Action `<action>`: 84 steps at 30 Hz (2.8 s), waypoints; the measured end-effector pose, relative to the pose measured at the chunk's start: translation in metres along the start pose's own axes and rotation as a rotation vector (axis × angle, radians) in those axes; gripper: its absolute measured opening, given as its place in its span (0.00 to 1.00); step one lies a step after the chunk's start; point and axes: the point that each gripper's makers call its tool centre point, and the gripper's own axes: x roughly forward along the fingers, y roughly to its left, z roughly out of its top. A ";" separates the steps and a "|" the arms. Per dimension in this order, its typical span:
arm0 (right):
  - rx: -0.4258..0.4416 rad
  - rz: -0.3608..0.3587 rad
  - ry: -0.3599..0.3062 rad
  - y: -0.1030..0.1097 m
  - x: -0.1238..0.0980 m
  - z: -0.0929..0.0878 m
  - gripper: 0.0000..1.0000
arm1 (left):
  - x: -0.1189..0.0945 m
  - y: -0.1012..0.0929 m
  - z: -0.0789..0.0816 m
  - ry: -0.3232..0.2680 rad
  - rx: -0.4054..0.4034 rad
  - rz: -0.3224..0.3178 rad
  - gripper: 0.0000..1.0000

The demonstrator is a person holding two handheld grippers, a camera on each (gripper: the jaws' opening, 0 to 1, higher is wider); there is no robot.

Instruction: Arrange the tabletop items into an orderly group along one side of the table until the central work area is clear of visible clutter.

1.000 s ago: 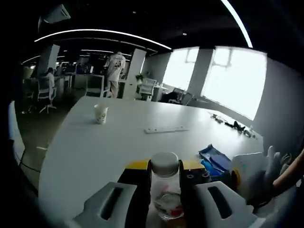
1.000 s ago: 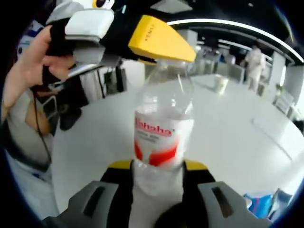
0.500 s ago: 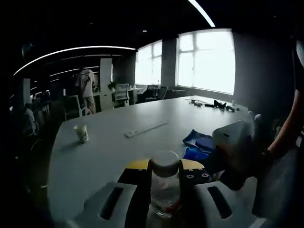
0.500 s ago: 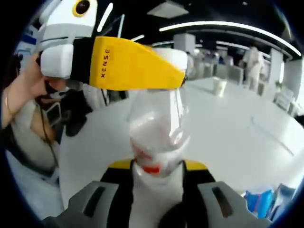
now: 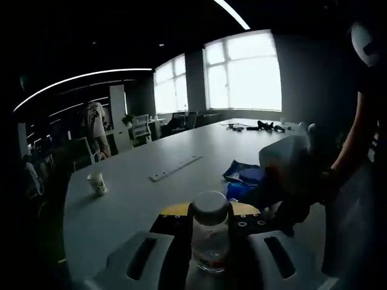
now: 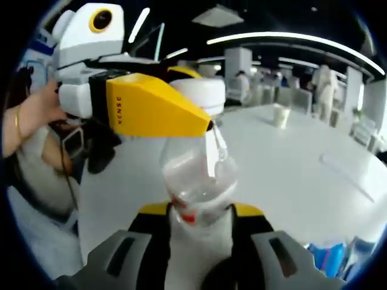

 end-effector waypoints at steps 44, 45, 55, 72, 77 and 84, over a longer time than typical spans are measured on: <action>0.058 -0.020 -0.022 -0.014 -0.052 0.000 1.00 | -0.002 0.010 -0.024 -0.064 -0.335 0.294 0.92; 0.057 -0.021 -0.017 -0.015 -0.054 -0.002 1.00 | -0.002 0.011 -0.026 -0.055 -0.334 0.307 0.94; 0.057 -0.026 -0.017 -0.019 -0.073 -0.009 1.00 | -0.002 0.015 -0.031 -0.059 -0.344 0.376 1.00; 0.130 -0.029 -0.085 -0.040 -0.120 -0.023 1.00 | 0.001 0.007 -0.045 -0.015 -0.353 0.443 0.97; 0.112 -0.048 -0.079 -0.045 -0.130 -0.028 1.00 | 0.002 0.010 -0.049 -0.001 -0.351 0.464 0.94; 0.123 -0.071 -0.067 -0.052 -0.142 -0.037 1.00 | 0.004 0.009 -0.052 0.002 -0.362 0.487 0.81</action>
